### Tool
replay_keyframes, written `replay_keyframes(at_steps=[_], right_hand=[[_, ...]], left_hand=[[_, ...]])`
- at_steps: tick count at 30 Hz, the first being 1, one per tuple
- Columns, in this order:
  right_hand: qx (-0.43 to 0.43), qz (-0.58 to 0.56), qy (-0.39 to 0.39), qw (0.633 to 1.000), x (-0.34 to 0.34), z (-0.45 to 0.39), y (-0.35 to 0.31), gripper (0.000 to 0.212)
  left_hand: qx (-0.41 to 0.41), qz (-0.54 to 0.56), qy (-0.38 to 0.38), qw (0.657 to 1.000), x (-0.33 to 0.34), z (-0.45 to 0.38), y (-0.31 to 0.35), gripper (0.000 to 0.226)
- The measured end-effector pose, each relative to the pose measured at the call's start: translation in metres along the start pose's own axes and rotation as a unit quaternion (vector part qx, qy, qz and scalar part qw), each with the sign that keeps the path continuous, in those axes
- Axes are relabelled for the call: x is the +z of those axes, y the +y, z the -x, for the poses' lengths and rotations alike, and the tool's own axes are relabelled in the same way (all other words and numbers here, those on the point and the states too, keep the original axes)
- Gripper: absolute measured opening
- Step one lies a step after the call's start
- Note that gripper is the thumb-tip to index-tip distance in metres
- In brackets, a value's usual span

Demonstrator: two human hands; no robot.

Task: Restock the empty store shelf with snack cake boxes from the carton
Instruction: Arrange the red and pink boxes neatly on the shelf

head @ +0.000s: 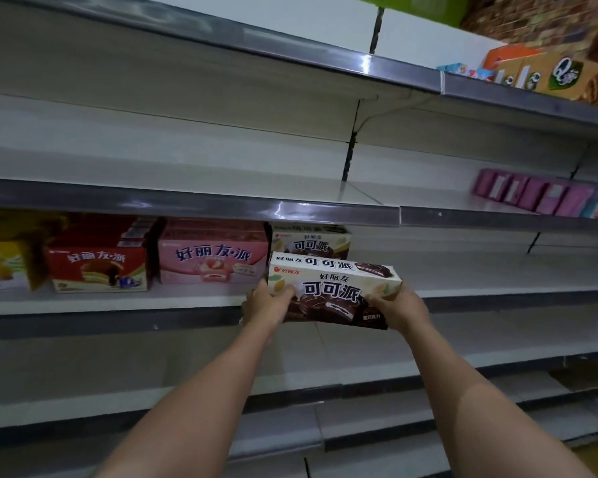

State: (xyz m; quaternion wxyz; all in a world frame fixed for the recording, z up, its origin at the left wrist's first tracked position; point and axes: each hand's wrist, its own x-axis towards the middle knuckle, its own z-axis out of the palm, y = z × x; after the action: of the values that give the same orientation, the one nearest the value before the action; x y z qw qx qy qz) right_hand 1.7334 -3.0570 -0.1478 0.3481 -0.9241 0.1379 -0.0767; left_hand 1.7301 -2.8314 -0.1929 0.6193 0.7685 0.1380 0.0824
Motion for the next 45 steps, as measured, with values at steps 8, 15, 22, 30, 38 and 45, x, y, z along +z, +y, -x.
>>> replay_keyframes(at_steps=[8, 15, 22, 30, 38, 45], right_hand=[[-0.030, -0.036, 0.020, 0.999, 0.020, -0.083, -0.013, 0.052], [-0.065, -0.059, -0.011, 0.996, 0.056, -0.132, -0.001, 0.053], [-0.055, -0.124, -0.030, 0.990, 0.080, -0.174, 0.010, 0.049], [-0.060, -0.172, -0.076, 0.980, 0.100, -0.207, -0.002, 0.055], [-0.053, -0.208, -0.124, 0.969, 0.104, -0.209, -0.008, 0.052], [-0.031, -0.176, -0.063, 0.982, 0.103, -0.192, -0.013, 0.051]], left_hand=[[-0.015, 0.036, -0.058, 0.998, 0.026, -0.065, 0.016, 0.051], [-0.056, 0.047, 0.011, 0.997, 0.052, -0.096, -0.001, 0.060], [-0.025, -0.123, 0.114, 0.986, 0.073, -0.111, -0.010, 0.047], [-0.050, -0.004, 0.117, 0.992, 0.087, -0.131, 0.000, 0.057], [-0.037, 0.009, 0.128, 0.991, 0.095, -0.139, -0.001, 0.064], [-0.030, 0.008, 0.088, 0.996, 0.081, -0.107, 0.005, 0.054]])
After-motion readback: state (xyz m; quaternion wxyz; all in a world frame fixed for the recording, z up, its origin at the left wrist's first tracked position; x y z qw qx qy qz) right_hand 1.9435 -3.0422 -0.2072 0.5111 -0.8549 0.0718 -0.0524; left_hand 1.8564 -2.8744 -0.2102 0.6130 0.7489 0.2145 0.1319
